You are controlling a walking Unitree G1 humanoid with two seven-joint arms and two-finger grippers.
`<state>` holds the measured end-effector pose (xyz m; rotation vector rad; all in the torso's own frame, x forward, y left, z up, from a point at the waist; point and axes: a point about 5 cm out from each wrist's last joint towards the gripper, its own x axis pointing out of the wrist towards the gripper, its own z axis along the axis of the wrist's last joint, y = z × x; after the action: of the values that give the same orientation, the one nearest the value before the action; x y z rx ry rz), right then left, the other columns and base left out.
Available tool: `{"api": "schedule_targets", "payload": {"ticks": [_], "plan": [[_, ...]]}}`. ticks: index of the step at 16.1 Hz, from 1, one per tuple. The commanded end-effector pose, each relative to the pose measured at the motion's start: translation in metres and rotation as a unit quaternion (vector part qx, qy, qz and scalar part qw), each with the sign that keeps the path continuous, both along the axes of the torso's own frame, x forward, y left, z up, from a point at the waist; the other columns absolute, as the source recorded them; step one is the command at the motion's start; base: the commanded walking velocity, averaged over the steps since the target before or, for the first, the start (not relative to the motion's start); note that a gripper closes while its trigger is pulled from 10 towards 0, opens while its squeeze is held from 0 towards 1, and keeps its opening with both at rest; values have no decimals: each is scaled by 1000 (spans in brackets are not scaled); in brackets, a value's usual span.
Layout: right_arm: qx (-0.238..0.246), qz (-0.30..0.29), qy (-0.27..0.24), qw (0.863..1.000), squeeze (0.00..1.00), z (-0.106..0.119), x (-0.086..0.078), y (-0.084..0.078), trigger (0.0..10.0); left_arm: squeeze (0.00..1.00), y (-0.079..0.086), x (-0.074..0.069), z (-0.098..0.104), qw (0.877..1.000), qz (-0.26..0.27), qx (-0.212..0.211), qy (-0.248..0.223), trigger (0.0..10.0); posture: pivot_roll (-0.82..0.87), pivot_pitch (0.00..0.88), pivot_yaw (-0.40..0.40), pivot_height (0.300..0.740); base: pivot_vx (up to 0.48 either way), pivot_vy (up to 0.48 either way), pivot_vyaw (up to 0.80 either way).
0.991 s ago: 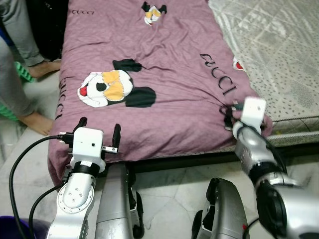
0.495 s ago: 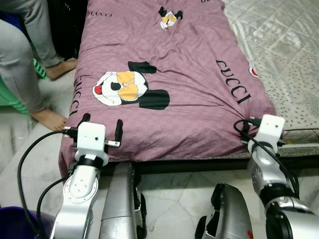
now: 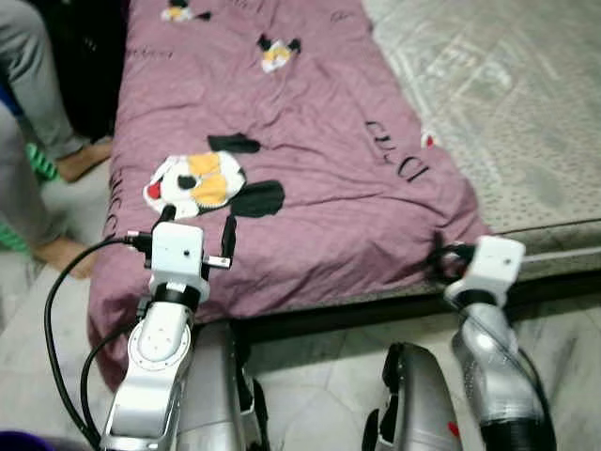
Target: Clean up the room
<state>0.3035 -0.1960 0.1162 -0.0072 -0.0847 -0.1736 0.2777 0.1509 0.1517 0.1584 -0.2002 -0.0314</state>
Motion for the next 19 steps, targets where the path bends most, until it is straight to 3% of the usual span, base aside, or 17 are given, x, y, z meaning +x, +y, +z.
{"api": "schedule_targets", "payload": {"ticks": [1, 6, 10, 19], "plan": [[-4, 21, -3, 1000, 0, 4, -5, 7, 10000, 0, 5, -3, -8, 1000, 10, 0, 10, 10000, 46, 158, 33, 543, 0, 0, 0], [28, 47, -34, 998, 0, 21, -13, 15, 10000, 0, 9, 2, -9, 1000, 13, 0, 4, 10000, 28, 114, 43, 543, 0, 0, 0], [38, 36, -49, 997, 0, 35, -2, 17, 10000, 0, 4, 12, -7, 1000, 4, -4, -6, 10000, 10, 76, 57, 591, 0, 0, 0], [38, 28, -43, 998, 0, 32, 0, 17, 10000, 0, 1, 21, -5, 1000, -11, 0, -18, 10000, 7, 56, 74, 678, 0, 0, 0]]}}
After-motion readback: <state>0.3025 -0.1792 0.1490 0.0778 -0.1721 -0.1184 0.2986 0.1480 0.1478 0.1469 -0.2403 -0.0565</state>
